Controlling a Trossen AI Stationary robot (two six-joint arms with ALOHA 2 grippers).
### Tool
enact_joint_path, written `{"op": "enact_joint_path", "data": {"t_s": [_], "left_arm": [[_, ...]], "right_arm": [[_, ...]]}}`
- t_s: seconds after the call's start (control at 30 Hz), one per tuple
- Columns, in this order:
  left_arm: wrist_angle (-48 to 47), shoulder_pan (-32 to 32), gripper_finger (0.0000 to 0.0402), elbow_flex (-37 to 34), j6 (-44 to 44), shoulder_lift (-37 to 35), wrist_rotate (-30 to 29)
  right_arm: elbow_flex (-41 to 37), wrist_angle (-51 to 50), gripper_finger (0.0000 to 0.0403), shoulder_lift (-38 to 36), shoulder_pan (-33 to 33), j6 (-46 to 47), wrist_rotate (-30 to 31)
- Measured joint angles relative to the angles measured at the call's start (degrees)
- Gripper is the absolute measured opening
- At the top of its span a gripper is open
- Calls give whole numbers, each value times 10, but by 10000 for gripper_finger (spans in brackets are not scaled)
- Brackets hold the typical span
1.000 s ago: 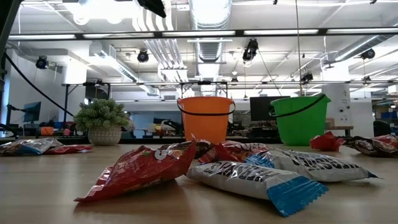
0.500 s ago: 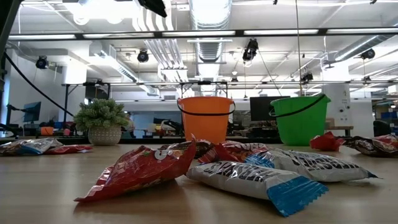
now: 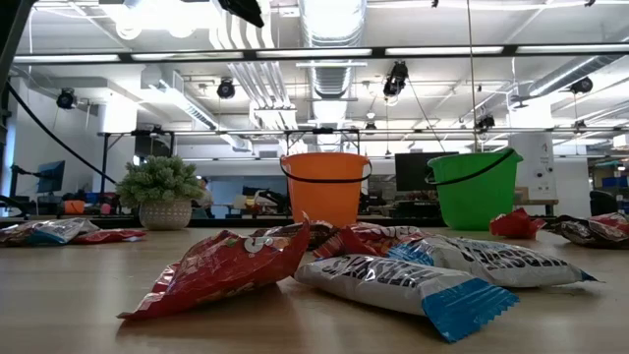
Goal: Organize candy in baskets
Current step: Put the brown chocolate bar into the black bucket
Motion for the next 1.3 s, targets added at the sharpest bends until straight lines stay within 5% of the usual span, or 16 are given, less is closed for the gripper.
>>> {"op": "enact_joint_path", "data": {"t_s": [1.3], "left_arm": [[0, 0, 201, 0, 14, 0, -35]], "right_arm": [[-37, 9, 34, -7, -1, -12, -15]]}}
